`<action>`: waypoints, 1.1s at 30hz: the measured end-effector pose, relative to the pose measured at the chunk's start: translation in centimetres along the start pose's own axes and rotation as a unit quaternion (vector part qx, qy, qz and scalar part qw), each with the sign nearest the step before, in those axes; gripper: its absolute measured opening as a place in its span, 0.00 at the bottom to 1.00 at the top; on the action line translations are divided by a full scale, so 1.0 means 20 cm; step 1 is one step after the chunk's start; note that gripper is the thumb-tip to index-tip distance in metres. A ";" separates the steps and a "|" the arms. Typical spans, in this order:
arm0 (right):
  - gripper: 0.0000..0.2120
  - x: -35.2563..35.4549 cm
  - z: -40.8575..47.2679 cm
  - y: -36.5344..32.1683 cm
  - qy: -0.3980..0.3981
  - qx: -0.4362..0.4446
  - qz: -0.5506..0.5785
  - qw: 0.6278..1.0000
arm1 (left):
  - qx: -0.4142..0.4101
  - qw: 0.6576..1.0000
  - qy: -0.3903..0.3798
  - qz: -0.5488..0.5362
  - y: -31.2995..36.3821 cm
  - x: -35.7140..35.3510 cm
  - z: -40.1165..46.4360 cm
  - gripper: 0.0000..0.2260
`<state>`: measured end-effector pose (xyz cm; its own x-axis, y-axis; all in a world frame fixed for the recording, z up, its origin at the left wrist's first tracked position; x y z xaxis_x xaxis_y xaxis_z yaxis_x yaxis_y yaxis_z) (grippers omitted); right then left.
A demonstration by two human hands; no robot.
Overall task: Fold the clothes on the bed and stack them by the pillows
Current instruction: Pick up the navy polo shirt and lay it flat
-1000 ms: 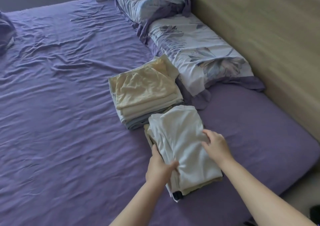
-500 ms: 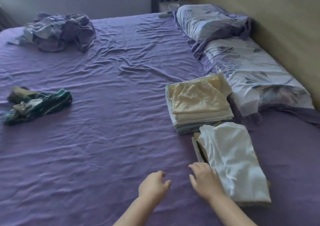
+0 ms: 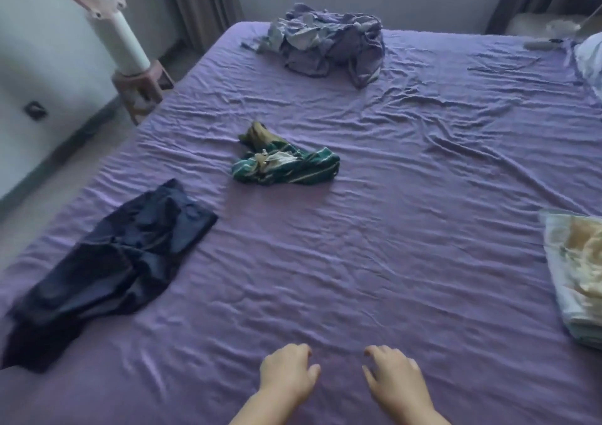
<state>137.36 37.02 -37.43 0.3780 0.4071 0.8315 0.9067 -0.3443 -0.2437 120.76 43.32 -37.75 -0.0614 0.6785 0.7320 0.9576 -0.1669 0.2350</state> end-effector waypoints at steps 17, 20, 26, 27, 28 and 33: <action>0.16 -0.09 0.74 -1.85 -0.003 0.250 -0.069 0.966 | 0.217 0.947 0.235 0.044 -1.89 0.86 0.21 0.29; 0.17 -0.17 0.80 -2.01 -0.004 0.282 -0.065 0.957 | 0.276 0.931 0.221 0.087 -2.11 0.87 0.24 0.32; 0.19 -0.19 0.80 -2.13 0.005 0.324 0.006 0.946 | 0.235 0.935 0.264 0.017 -2.17 0.99 0.22 0.08; 0.20 -0.15 0.78 -2.14 0.009 0.330 0.042 0.943 | 0.213 0.936 0.277 -0.030 -2.13 1.03 0.20 0.08; 0.21 -0.11 0.76 -2.15 0.015 0.333 0.079 0.940 | 0.189 0.936 0.289 -0.068 -2.08 1.07 0.18 0.08; 0.26 0.18 0.61 -2.11 0.035 0.286 0.255 0.923 | 0.091 0.903 0.286 -0.307 -1.73 1.30 0.12 0.17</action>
<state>102.70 63.41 -30.27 0.7885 0.2527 0.5607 0.5714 0.0359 -0.8199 86.63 68.44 -28.32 -0.6829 0.1138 0.7216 0.7202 0.2706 0.6389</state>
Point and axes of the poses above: each hand's wrist, its own z-axis towards the middle knuckle, its own x-axis out of the back of the hand, y = z × x, the point moved 9 cm from there along z, towards the middle knuckle
